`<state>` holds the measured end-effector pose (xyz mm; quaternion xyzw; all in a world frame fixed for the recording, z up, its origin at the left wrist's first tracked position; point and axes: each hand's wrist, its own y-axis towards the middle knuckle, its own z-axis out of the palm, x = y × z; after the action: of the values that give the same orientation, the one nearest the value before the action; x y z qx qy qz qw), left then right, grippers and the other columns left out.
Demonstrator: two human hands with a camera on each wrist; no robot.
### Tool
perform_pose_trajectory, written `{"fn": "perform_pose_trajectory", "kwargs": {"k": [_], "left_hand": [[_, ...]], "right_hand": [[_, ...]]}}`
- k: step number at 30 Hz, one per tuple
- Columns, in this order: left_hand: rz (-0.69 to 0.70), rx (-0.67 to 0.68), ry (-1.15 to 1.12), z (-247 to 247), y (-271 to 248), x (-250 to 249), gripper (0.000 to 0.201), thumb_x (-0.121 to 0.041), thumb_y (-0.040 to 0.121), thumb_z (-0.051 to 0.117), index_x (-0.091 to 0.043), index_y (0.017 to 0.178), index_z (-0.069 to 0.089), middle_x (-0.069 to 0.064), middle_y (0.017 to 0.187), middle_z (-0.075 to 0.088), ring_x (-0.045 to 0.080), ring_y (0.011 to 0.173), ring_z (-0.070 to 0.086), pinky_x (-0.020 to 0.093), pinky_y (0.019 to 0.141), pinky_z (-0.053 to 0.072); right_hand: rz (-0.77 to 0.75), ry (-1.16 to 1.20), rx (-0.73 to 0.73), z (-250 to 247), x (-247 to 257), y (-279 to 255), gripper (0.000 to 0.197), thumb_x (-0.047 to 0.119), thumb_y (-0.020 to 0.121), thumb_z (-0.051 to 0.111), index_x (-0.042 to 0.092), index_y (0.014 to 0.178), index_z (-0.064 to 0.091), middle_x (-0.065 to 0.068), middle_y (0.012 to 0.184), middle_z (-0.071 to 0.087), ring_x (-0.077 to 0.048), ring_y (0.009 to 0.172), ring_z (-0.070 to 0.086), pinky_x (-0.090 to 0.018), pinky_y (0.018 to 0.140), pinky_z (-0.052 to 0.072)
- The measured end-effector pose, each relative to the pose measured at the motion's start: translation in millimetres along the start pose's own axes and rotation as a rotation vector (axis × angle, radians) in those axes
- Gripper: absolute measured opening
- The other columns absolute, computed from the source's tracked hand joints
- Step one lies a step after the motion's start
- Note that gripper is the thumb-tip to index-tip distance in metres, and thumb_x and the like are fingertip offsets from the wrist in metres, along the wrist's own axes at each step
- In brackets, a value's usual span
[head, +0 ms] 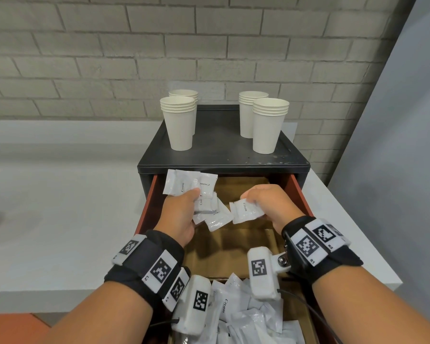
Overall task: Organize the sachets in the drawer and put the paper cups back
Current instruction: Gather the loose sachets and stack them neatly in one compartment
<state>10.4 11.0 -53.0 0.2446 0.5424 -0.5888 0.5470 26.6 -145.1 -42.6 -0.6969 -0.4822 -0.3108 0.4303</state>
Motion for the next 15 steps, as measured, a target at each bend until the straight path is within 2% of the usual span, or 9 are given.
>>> {"fn": "perform_pose_trajectory", "kwargs": {"k": [6, 10, 12, 15], "left_hand": [[0.009, 0.009, 0.004, -2, 0, 0, 0.028, -0.011, 0.093, 0.056, -0.027, 0.115, 0.046, -0.003, 0.095, 0.057, 0.020, 0.088, 0.060, 0.039, 0.081, 0.053], [0.011, 0.015, -0.006, -2, 1, 1, 0.029, -0.010, 0.093, 0.055, -0.028, 0.113, 0.046, -0.002, 0.098, 0.058, 0.021, 0.092, 0.060, 0.042, 0.086, 0.053], [0.012, 0.022, 0.005, -1, 1, 1, 0.029, -0.010, 0.093, 0.056, -0.028, 0.113, 0.046, -0.002, 0.099, 0.058, 0.021, 0.092, 0.060, 0.042, 0.088, 0.052], [0.007, 0.060, -0.003, -1, 1, 3, 0.027, -0.010, 0.093, 0.055, -0.028, 0.112, 0.047, -0.002, 0.097, 0.059, 0.021, 0.090, 0.061, 0.040, 0.085, 0.053]], "right_hand": [[-0.019, -0.047, 0.034, 1, 1, -3, 0.026, 0.013, 0.093, 0.053, 0.007, 0.117, 0.061, -0.015, 0.121, 0.055, -0.029, 0.114, 0.051, -0.030, 0.090, 0.044], [-0.011, -0.057, 0.073, 0, -1, -4, 0.021, 0.010, 0.088, 0.057, 0.001, 0.106, 0.062, -0.013, 0.110, 0.055, -0.023, 0.102, 0.052, -0.033, 0.086, 0.043], [-0.025, -0.011, 0.093, 0, -2, -8, 0.023, 0.015, 0.087, 0.059, 0.005, 0.108, 0.063, -0.007, 0.111, 0.056, -0.021, 0.105, 0.052, -0.032, 0.087, 0.041], [-0.084, 0.133, 0.274, 6, -5, -16, 0.025, 0.023, 0.092, 0.056, 0.015, 0.115, 0.058, -0.001, 0.105, 0.062, -0.015, 0.098, 0.059, -0.031, 0.087, 0.047]]}}
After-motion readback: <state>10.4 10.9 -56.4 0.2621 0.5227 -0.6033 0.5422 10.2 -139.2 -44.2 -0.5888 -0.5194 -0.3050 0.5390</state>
